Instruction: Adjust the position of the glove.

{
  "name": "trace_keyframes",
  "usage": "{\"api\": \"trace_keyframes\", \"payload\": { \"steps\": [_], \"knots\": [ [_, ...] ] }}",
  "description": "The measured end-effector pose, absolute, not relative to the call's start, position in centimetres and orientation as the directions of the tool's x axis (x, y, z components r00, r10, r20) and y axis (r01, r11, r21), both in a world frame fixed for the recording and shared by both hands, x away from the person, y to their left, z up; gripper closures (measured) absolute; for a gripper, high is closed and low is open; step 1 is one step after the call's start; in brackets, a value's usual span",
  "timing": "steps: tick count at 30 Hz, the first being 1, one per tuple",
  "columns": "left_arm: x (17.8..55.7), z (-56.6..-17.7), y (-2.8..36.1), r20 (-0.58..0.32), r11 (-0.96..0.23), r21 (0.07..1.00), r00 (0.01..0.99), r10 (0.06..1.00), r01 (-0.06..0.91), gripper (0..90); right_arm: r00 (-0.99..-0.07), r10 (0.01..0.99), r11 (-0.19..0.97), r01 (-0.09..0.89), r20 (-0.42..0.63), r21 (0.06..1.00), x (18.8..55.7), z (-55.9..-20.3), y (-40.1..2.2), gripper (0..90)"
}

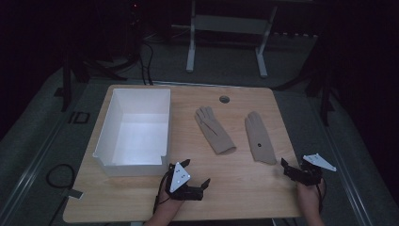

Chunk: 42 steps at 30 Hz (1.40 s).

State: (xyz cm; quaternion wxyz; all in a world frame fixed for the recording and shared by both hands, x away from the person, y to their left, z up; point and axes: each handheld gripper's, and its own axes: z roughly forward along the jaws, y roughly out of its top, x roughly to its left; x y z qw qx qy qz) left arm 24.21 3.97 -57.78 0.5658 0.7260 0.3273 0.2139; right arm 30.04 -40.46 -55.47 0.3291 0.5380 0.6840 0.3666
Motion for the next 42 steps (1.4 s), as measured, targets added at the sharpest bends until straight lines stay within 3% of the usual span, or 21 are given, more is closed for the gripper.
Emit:
{"api": "trace_keyframes", "payload": {
  "steps": [8, 17, 28, 42],
  "knots": [
    [24.0, -57.7, 3.8, -0.056, -0.158, 0.959, 0.706, 0.706, 0.235, 3.0, -0.22, 0.975, 0.128, 0.521, -0.013, 0.844, 30.5, -55.2, -40.8, 11.7],
    [24.0, -57.8, 3.8, -0.062, -0.152, 0.96, 0.707, 0.705, 0.235, 3.0, -0.25, 0.965, 0.204, 0.507, -0.084, 0.838, 30.8, -53.8, -39.8, 11.9],
    [23.9, -57.8, 3.8, -0.061, -0.155, 0.959, 0.708, 0.703, 0.236, 3.0, -0.354, 0.934, 0.177, 0.566, 0.043, 0.805, 32.4, -52.0, -37.6, 14.7],
    [24.0, -57.8, 3.8, -0.068, -0.153, 0.959, 0.715, 0.696, 0.24, 3.0, -0.455, 0.889, 0.214, 0.516, 0.054, 0.829, 34.1, -49.1, -33.5, 13.5]
  ]
}}
